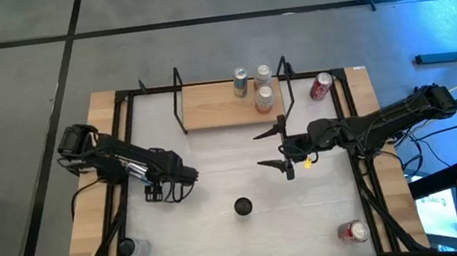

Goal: Place canned beverage on shelf
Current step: Move the blue soda can to the center of the table

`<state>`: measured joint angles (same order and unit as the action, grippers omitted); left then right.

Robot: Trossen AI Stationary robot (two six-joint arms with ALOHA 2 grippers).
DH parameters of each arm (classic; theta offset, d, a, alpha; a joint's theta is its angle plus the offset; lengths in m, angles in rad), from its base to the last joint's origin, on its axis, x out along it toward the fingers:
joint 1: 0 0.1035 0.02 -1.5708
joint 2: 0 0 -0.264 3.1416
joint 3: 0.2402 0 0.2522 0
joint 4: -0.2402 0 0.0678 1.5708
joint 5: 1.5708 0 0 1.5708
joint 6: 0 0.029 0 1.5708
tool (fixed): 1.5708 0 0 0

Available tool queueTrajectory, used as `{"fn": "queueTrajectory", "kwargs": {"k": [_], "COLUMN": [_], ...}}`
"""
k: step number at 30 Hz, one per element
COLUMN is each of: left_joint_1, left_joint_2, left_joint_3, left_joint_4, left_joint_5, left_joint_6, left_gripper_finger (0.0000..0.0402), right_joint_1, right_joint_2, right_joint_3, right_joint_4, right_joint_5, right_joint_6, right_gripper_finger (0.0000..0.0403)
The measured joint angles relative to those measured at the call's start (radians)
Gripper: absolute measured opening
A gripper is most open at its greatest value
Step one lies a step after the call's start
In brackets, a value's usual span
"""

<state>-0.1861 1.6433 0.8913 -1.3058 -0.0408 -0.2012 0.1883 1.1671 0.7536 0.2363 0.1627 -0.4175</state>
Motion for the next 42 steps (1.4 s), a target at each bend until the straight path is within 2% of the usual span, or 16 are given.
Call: {"fn": "queueTrajectory", "kwargs": {"k": [8,13,19,25,35,42], "left_joint_1": [-0.001,0.001,0.001,0.001,0.000,0.001], "left_joint_2": [0.030,0.030,0.026,0.029,0.032,0.031], "left_joint_3": [-0.022,-0.088,-0.111,-0.081,-0.026,0.070], "left_joint_4": [0.120,0.200,0.213,0.212,0.210,0.146], "left_joint_5": [-0.002,0.013,0.018,0.011,-0.014,-0.065], "left_joint_6": [0.055,0.054,0.005,-0.007,-0.025,-0.052], "left_gripper_finger": [0.0284,0.0284,0.0272,0.0212,0.0211,0.0211], "right_joint_1": [0.000,0.000,0.000,0.000,0.000,0.000], "right_joint_2": [0.000,0.000,0.000,0.000,0.000,0.000], "right_joint_3": [0.000,0.000,0.000,0.000,0.000,0.000], "right_joint_4": [0.000,0.000,0.001,0.001,0.001,0.001], "right_joint_5": [-0.025,-0.025,-0.025,-0.025,-0.025,-0.025], "right_joint_6": [0.000,0.000,0.000,0.000,0.000,0.000], "right_gripper_finger": [0.0340,0.0340,0.0340,0.0340,0.0340,0.0340]}}
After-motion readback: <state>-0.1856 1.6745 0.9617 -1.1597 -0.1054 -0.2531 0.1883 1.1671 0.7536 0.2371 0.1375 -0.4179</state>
